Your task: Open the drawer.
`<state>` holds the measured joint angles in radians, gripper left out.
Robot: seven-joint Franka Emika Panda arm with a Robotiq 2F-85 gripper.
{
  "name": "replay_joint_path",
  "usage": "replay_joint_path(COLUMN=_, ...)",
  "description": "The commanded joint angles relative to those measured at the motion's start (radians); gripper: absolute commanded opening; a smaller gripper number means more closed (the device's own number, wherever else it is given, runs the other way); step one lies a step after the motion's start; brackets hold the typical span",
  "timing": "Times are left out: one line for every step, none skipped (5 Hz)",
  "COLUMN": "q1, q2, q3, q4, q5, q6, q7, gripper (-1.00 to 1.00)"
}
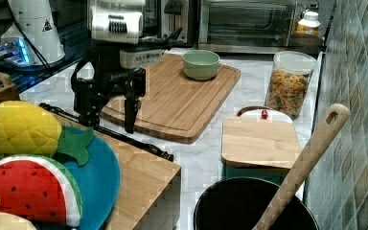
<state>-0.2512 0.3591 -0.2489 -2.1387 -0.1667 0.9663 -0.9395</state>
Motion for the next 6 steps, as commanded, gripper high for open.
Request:
replay_joint_path(q1=-0.018, q2=-0.007, q3=0.040, q4=-0.011, q5=0.051, q6=0.017, q7=-0.008, gripper=1.00)
replay_joint_path(q1=-0.035, q2=-0.014, q3=0.074, q4=-0.028, q5=0.093, q6=0.039, q7=-0.058, gripper=1.00)
replay_joint_path(q1=-0.043, q2=-0.012, q3=0.128, q4=-0.014, q5=0.131, q6=-0.009, q7=-0.117, gripper=1.00)
replay_joint_path(q1=0.013, q2=-0.038, q3=0.161, q4=-0.049, q5=0.140, q6=-0.008, q7=-0.049, gripper=1.00)
replay_joint_path(q1=0.077, q2=-0.063, q3=0.178, q4=-0.095, q5=0.145, q6=0.018, q7=0.036, gripper=1.00)
replay_joint_path(q1=0.150, q2=-0.108, q3=0.202, q4=-0.154, q5=0.121, q6=0.061, q7=0.158, gripper=1.00)
